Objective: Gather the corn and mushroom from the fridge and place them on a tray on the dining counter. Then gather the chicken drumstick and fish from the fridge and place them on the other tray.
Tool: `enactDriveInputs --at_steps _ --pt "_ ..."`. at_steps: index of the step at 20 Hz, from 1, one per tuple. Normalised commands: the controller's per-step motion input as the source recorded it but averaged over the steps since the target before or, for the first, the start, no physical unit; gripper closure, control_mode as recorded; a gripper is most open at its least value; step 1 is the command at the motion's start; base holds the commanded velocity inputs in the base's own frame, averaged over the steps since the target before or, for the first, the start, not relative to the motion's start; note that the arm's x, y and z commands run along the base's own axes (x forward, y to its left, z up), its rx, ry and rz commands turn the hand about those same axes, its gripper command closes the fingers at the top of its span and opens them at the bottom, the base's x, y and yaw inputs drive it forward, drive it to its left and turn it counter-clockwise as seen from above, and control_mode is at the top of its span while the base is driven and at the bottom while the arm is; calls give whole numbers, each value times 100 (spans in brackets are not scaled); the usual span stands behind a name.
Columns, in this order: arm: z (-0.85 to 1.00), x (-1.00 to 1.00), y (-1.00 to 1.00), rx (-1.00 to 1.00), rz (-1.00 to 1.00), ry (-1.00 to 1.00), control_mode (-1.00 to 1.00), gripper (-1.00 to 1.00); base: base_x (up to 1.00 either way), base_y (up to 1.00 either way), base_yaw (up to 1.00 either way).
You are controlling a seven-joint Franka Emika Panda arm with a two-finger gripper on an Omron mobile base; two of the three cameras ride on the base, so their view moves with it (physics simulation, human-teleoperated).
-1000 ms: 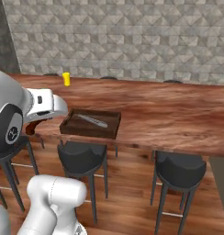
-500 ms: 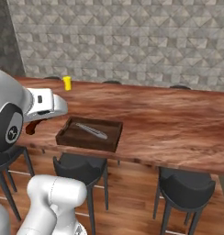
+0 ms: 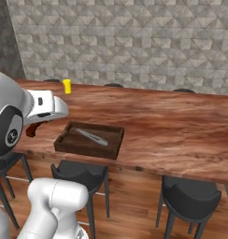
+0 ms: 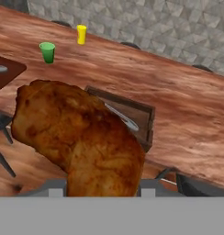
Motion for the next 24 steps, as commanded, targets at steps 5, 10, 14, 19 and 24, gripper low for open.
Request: enactDriveInputs --at_steps 5,10,14,19,24 --pt "0 0 0 0 0 0 100 100 34 0 0" --pt "-48 46 0 5 0 20 -100 100 0 0 0" --pt "-54 48 0 2 0 21 -100 100 0 0 0" --pt "-48 53 0 0 0 7 -100 100 0 0 0" --pt "-35 62 0 0 0 0 -100 100 0 0 0"
